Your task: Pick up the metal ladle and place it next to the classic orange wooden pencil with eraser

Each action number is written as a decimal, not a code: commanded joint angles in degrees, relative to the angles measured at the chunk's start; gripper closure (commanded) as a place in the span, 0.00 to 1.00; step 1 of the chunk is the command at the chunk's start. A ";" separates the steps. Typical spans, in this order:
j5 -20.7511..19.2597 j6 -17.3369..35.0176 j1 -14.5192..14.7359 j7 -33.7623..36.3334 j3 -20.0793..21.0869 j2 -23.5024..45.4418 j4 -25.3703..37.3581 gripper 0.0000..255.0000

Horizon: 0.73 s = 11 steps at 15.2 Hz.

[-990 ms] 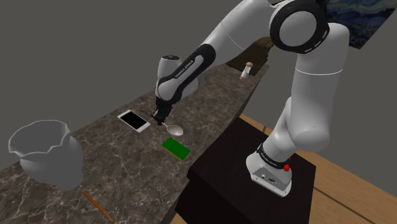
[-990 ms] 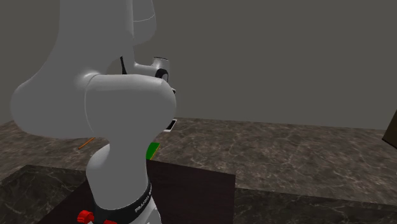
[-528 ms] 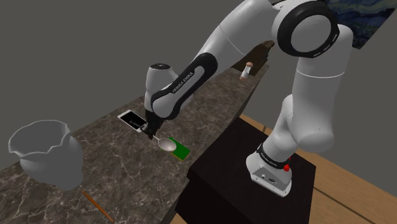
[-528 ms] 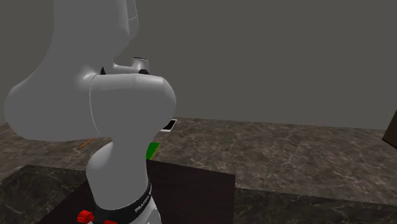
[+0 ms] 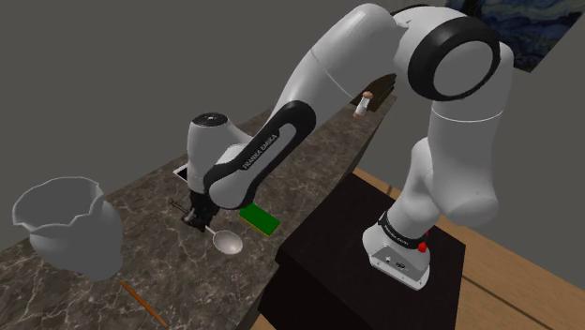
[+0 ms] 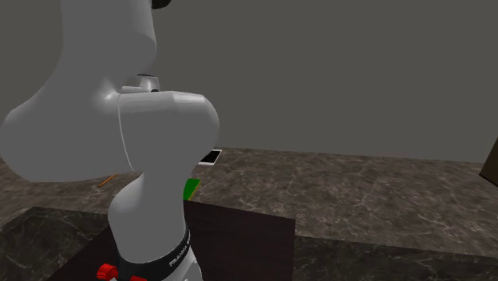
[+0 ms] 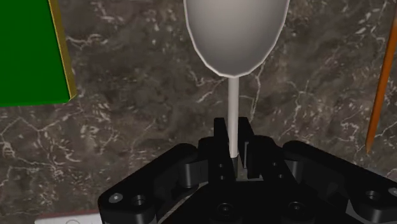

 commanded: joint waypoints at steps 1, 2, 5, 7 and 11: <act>-0.52 -0.34 2.37 3.05 0.09 0.68 1.33 1.00; -0.79 -0.54 3.53 4.50 0.13 1.28 2.29 1.00; -1.60 -1.38 6.98 8.75 0.17 3.29 5.57 1.00; -2.16 -2.13 9.21 11.50 0.15 4.80 8.09 1.00; -3.20 -4.10 13.53 16.73 -0.01 8.24 13.99 1.00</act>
